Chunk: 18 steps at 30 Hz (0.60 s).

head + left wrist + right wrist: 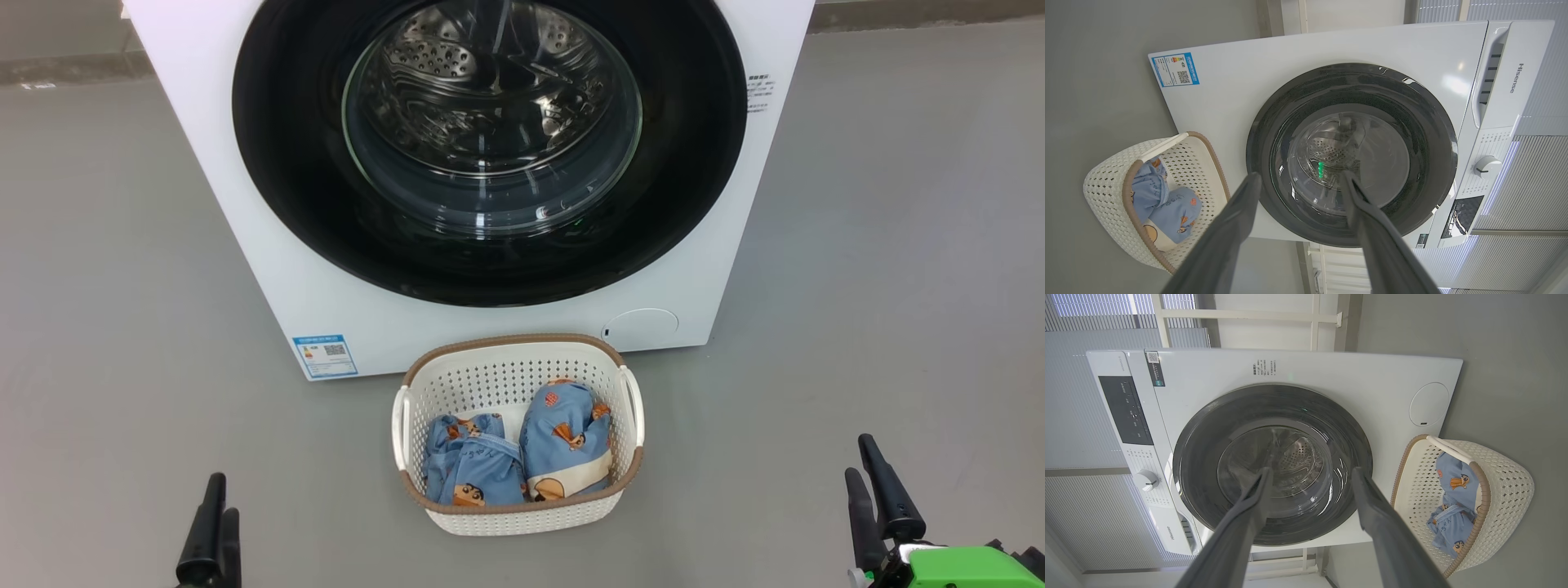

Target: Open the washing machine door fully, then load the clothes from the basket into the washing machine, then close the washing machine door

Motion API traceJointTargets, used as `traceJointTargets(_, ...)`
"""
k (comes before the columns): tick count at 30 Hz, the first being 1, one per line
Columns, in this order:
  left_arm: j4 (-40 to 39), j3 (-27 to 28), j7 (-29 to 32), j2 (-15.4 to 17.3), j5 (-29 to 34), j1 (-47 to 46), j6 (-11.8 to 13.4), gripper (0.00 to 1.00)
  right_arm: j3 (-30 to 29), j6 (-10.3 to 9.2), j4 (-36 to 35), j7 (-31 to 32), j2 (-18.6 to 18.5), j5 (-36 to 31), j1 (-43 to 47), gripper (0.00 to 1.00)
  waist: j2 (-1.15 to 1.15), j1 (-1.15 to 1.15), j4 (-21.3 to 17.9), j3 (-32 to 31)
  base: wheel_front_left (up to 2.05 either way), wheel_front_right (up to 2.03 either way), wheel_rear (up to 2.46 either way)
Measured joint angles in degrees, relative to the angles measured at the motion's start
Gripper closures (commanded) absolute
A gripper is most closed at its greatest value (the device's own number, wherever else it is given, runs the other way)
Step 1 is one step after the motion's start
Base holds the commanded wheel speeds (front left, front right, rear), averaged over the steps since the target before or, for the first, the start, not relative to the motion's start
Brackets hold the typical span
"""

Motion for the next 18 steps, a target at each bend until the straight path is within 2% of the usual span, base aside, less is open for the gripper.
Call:
traceJointTargets(11, 0.0, -1.6, -2.2, 1.0, 4.9, -0.2, 0.0, 0.0, 1.3, 0.0, -0.4, -1.9, -1.1, -4.2, -0.1, 0.0, 0.0, 0.0, 0.1, 0.0, 0.0, 0.0, 0.0)
traceJointTargets(18, -0.2, -1.6, -3.2, 1.1, 12.4, -0.4, 0.0, 0.0, 2.5, 0.0, -0.3, -3.2, -2.0, -10.9, -0.3, 0.0, 0.0, 0.0, 0.1, -0.1, 0.0, 0.0, 0.0)
